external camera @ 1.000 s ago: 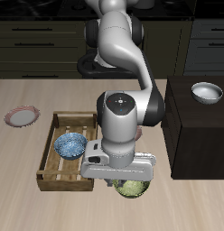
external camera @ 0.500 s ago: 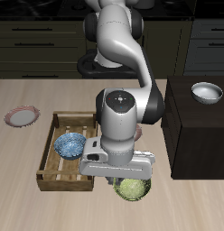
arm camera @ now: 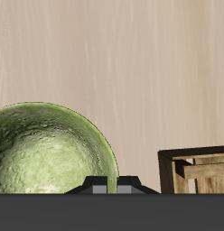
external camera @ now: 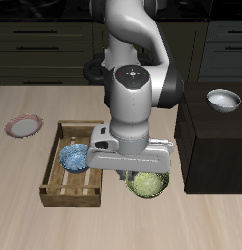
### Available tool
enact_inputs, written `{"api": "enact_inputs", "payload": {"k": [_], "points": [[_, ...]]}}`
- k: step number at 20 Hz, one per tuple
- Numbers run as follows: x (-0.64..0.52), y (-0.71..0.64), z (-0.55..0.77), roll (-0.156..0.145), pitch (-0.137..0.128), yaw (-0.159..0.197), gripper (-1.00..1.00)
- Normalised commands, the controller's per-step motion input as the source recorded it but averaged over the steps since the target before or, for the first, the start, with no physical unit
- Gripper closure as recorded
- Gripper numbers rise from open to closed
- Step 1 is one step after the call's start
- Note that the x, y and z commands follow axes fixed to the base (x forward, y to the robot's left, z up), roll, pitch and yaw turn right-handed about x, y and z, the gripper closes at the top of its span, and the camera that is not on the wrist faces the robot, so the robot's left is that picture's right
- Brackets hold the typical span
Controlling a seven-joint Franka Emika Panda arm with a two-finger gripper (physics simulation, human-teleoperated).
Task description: Stack the green bowl on the blue bowl
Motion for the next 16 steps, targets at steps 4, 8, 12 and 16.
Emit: {"api": "enact_inputs", "payload": {"k": [4, 8, 12, 16], "points": [[-0.22, 0.02, 0.51, 0.007, -0.086, 0.022, 1.0], [-0.36, -0.02, 0.67, 0.009, -0.135, 0.045, 1.0], [-0.27, -0.06, 0.45, -0.02, -0.089, 0.031, 1.0], [-0.2, -0.06, 0.35, -0.018, -0.068, 0.037, 1.0]]}}
